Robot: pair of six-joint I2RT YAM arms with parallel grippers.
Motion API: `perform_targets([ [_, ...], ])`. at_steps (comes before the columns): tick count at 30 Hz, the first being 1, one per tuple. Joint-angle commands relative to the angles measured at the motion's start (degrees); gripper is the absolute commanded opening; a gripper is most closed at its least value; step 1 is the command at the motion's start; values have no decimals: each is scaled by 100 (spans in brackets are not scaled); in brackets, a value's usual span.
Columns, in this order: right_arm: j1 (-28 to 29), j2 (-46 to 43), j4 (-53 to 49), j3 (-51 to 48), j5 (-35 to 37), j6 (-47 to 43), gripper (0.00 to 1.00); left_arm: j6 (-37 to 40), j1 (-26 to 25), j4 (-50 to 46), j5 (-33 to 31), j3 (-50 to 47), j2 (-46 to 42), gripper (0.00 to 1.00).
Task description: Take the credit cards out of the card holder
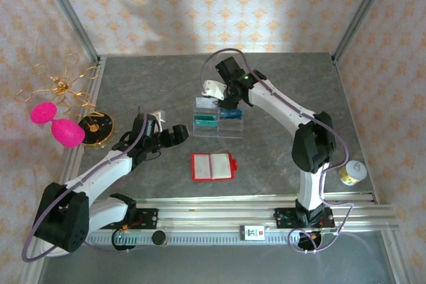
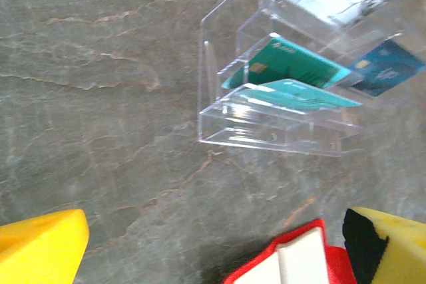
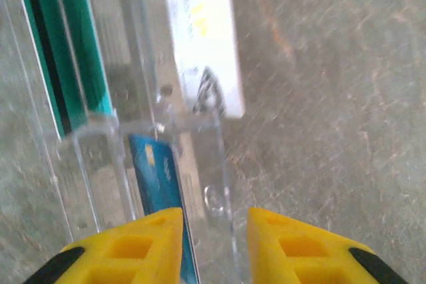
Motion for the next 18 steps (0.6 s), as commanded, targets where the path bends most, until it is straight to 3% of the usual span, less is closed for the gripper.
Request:
perform_targets([
  [1,227,-620,542,-201,-470,974,34,-496,52,798,445,-256,-261,99],
  [3,369,-920,1170,-605,-508,1629,35,-663,60,999,551,-368,-397,99],
  [10,774,-1719,3290,-2423,-448,5302,44,-1114,53,1514,910,-1128,-1169,99],
  [18,2021,-1696,3169,-3993,513,6888,42,-1725,52,2232,1110,-2207,-2059,99],
])
